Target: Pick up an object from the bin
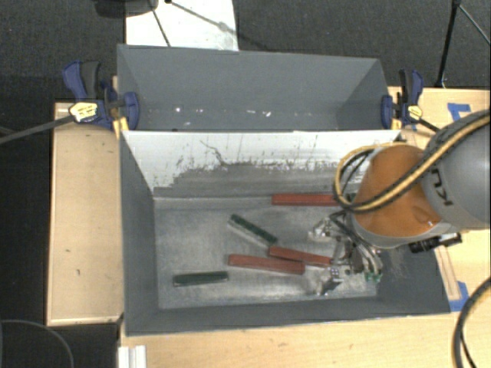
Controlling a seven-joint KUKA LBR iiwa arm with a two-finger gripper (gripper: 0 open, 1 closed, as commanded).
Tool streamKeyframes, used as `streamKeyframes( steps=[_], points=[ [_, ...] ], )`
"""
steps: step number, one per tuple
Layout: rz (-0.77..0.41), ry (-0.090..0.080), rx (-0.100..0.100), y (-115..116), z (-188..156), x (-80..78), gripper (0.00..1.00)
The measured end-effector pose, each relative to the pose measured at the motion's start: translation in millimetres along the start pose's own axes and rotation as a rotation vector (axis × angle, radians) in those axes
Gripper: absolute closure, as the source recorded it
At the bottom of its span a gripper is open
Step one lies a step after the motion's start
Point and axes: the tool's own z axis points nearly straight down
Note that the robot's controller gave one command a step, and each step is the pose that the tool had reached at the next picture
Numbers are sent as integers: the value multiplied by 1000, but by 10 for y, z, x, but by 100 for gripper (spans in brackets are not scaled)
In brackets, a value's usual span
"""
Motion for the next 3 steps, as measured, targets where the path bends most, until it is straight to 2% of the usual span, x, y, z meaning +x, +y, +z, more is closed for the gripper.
streamKeyframes(
  steps=[1,2,3],
  points=[
    [2,8,0,70,-112,52,0],
    [27,6,-1,561,-152,89,0],
    [-141,6,0,502,151,-18,0]
  ],
)
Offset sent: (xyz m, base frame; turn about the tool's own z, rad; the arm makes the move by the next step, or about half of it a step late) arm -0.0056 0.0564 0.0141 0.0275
